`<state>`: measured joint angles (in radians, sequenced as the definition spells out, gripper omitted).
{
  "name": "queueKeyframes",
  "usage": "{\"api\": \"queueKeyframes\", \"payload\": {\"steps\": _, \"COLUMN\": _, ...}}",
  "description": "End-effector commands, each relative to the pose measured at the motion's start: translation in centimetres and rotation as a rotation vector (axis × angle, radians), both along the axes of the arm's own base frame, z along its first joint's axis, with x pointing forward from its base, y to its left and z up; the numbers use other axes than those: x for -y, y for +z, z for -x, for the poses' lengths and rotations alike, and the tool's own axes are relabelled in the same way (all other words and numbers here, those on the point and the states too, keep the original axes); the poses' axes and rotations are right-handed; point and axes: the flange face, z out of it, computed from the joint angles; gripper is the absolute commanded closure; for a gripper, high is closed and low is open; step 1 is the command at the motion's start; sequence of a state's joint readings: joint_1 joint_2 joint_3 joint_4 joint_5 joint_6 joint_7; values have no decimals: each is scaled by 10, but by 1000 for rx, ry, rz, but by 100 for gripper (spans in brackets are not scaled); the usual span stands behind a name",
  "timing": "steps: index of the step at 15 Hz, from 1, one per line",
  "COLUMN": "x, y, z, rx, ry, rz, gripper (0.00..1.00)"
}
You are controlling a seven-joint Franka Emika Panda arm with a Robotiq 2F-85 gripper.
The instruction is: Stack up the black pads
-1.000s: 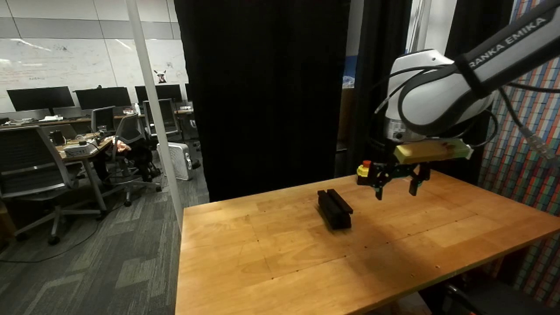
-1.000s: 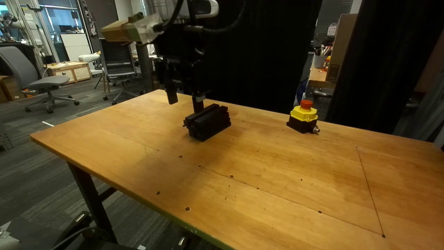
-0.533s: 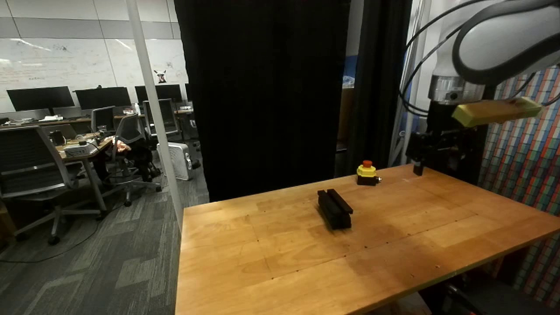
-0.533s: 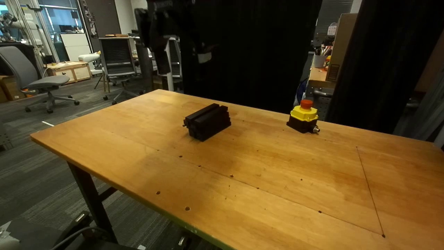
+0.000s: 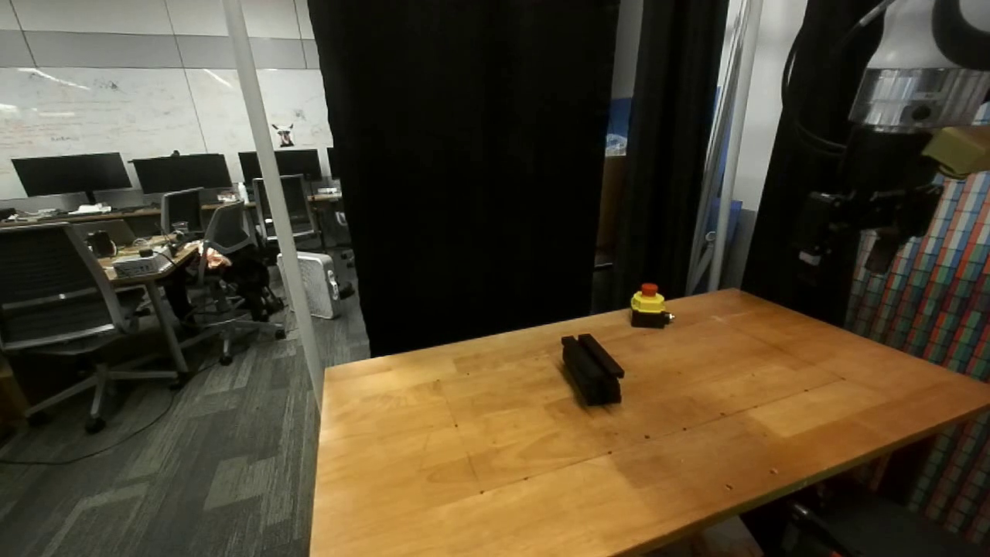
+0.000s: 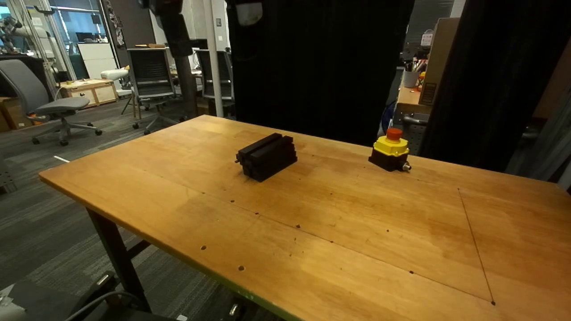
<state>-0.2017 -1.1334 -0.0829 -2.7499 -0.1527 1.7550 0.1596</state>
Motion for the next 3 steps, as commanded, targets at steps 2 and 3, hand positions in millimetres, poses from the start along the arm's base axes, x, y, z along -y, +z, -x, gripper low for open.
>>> {"api": "queueKeyframes", "payload": {"steps": 2, "x": 0, "y": -4, "z": -3, "rx": -18, "ry": 0, "rz": -4, "gripper": 0}}
{"api": "queueKeyframes", "payload": {"steps": 3, "x": 1, "y": -5, "z": -4, "rx": -23, "ry": 1, "rz": -4, "gripper": 0}}
